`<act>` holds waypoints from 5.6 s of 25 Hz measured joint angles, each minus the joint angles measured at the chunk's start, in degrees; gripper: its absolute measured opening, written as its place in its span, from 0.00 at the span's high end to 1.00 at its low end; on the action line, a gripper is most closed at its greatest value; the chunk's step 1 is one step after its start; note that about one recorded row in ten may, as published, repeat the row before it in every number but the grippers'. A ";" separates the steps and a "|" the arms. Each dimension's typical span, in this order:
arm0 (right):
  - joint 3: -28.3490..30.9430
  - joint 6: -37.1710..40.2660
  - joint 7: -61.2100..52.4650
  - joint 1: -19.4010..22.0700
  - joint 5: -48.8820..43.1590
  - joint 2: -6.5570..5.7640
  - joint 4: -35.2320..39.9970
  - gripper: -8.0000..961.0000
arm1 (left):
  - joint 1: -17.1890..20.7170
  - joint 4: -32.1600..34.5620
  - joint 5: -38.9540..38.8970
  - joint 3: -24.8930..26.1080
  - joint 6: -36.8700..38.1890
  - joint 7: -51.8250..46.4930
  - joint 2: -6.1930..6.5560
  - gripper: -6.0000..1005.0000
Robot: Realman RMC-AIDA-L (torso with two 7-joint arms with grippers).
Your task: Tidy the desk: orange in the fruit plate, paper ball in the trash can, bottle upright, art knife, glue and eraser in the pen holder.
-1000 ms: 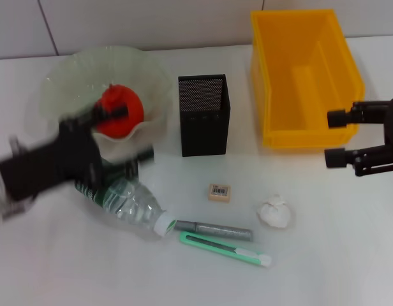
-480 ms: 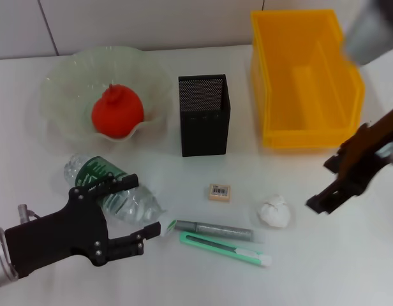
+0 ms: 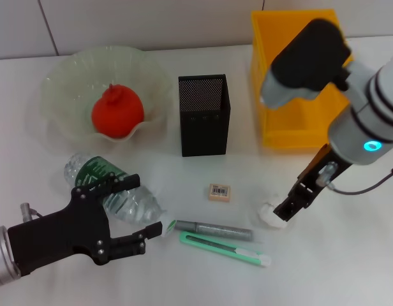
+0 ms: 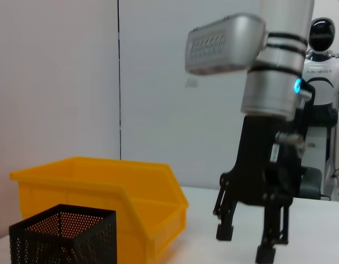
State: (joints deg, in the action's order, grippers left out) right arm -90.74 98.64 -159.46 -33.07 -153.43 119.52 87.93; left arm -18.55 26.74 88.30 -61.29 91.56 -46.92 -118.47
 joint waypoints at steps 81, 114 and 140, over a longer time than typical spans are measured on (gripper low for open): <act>31.05 -22.41 33.32 18.38 40.87 0.01 9.30 0.12 | -0.25 0.38 -0.36 0.40 1.19 -0.01 0.18 0.14; 39.20 -1.68 96.81 26.61 60.90 -0.44 -49.59 0.13 | -17.29 43.36 40.18 -22.17 -0.75 -31.64 -0.46 0.18; 38.91 -1.30 98.77 26.54 60.75 -0.50 -54.80 0.13 | -27.58 41.07 54.31 -46.16 -8.38 -37.88 -0.71 0.28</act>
State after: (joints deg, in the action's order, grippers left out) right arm -51.83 97.34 -60.70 -6.53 -92.67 119.02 33.13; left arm -46.13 67.81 142.61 -107.44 83.19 -84.80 -119.18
